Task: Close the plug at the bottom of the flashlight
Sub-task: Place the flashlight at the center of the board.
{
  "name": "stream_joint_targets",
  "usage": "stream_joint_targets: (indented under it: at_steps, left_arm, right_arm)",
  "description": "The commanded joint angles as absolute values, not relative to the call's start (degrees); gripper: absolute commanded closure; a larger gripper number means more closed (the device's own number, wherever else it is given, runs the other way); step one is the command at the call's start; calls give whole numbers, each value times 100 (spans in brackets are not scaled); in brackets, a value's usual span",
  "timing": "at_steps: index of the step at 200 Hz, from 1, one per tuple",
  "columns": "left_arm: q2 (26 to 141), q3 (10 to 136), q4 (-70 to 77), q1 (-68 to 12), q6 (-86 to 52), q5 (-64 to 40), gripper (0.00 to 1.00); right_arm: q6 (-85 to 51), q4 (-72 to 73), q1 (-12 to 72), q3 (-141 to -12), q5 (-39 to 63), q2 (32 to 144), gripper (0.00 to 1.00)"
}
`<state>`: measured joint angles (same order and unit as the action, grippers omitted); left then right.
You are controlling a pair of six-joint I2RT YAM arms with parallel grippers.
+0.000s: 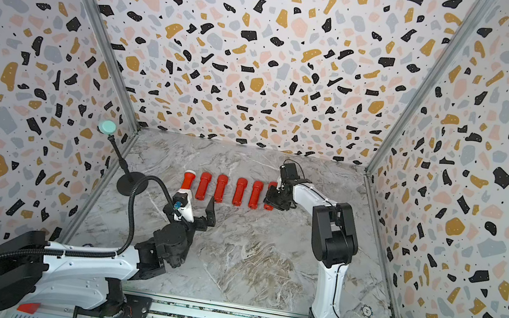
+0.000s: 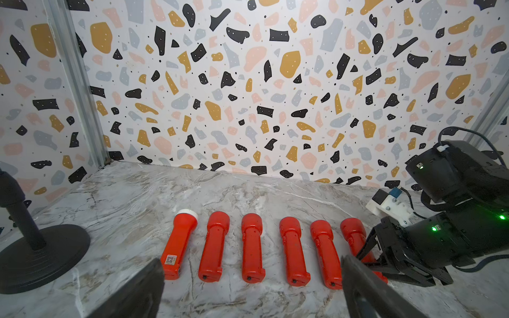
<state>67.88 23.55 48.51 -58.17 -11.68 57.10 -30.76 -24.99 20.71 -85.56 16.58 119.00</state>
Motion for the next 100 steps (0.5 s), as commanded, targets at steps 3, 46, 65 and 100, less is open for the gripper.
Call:
stream_joint_targets:
  at_steps: [3, 46, 65, 100]
  left_arm:
    - [6707, 2259, 4989, -5783, -1261, 5835, 0]
    - [6756, 2289, 4976, -5766, -1273, 5862, 0]
    - [6785, 2316, 4919, -5766, -1277, 5855, 0]
    - [6758, 2302, 4906, -5766, -1281, 5881, 0]
  right_arm:
    - [-2980, -2655, 2039, -8784, 1723, 11857, 100]
    - [-2963, -2791, 2039, -8926, 1754, 11991, 100]
    - [-2962, -2839, 2039, -8946, 1754, 12048, 100]
    - [-2979, -2908, 2039, -8973, 1730, 12090, 91]
